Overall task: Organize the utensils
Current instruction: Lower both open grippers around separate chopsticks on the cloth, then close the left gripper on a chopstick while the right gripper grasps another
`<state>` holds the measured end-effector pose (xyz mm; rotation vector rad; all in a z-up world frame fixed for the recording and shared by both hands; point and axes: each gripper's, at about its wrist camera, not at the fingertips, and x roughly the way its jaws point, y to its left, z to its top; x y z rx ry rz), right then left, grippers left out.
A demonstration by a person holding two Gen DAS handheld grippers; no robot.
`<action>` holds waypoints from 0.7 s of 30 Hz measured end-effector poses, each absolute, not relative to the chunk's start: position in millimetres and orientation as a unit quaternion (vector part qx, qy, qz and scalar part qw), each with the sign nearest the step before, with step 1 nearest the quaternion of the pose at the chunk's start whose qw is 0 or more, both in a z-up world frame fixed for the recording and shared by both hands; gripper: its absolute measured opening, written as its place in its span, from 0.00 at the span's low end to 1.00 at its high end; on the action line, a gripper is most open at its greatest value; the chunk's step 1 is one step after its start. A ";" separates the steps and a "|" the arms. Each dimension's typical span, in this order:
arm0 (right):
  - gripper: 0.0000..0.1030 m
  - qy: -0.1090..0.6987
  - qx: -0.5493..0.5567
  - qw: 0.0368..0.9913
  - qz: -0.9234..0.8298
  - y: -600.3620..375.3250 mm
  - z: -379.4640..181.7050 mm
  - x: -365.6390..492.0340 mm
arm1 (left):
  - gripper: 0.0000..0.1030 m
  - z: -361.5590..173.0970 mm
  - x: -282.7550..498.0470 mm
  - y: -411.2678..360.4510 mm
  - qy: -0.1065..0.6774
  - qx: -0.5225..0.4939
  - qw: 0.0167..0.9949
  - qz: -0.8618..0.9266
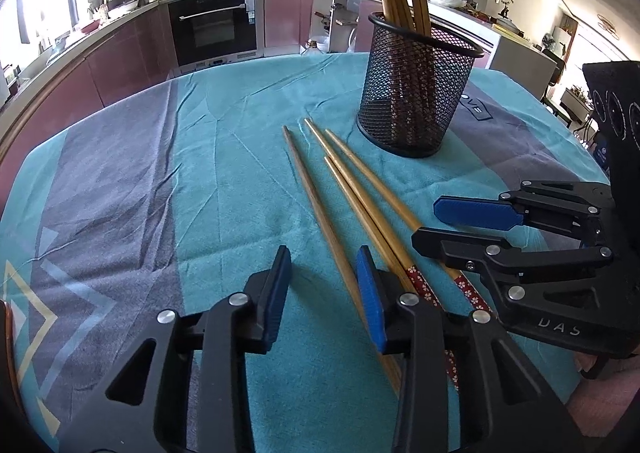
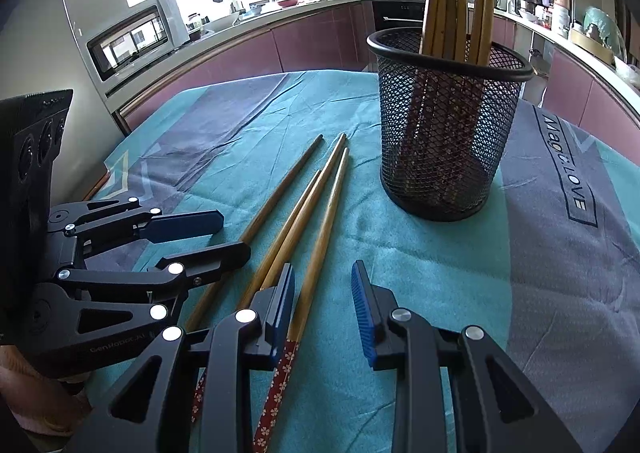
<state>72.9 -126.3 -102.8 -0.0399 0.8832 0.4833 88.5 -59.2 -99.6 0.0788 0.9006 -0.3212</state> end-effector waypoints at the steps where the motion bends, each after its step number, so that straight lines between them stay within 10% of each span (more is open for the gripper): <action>1: 0.27 0.423 -0.020 0.876 0.231 -125.5 -102.6 73.5 | 0.29 -100.2 89.6 -58.5 0.434 0.035 0.887 -0.155; 21: 0.12 0.425 -0.031 0.878 0.220 -110.4 -104.2 96.8 | 0.20 -99.9 114.3 -63.9 0.442 0.024 0.886 -0.139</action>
